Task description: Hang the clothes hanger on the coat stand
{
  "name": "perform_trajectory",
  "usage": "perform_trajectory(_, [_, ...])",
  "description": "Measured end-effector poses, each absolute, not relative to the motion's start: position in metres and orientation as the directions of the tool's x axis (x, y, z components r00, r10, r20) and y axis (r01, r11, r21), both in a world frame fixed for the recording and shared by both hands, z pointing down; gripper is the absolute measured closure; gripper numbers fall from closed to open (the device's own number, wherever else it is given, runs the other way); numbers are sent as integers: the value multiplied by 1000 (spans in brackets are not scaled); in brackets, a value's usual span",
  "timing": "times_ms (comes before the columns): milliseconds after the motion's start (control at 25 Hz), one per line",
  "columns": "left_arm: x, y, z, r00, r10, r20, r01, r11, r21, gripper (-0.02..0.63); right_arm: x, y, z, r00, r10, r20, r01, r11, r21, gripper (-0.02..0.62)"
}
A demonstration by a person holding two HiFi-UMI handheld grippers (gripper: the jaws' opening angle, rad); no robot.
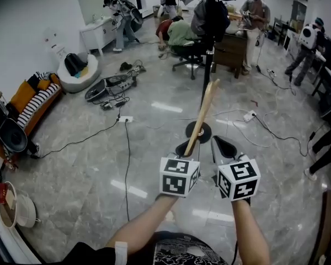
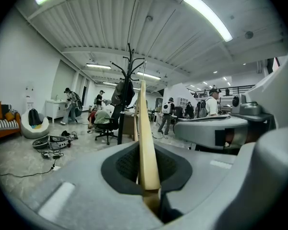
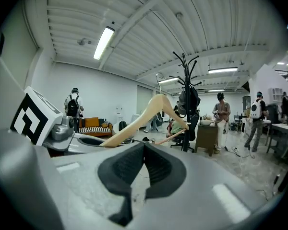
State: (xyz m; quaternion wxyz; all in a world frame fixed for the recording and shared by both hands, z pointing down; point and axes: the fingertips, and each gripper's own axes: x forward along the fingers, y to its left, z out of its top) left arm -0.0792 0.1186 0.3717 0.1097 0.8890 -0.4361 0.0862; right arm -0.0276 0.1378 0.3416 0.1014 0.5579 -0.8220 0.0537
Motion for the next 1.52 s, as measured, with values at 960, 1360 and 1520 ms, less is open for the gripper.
perform_trajectory(960, [-145,-75,382,630,-727,274,-774,-616,146,580,-99,-55,337,-332,-911,246,-937,348,25,595])
perform_trajectory(1360, [-110,-125,397,592,-748,299,-802,-581,137,580,-67,-110,350,-379,-894,238,-918,395,23,595])
perform_trajectory(1520, [-83,-153,399,556,-774,303,-829,-543,135,580,-39,-137,351,-414,-879,236,-902,431,24,595])
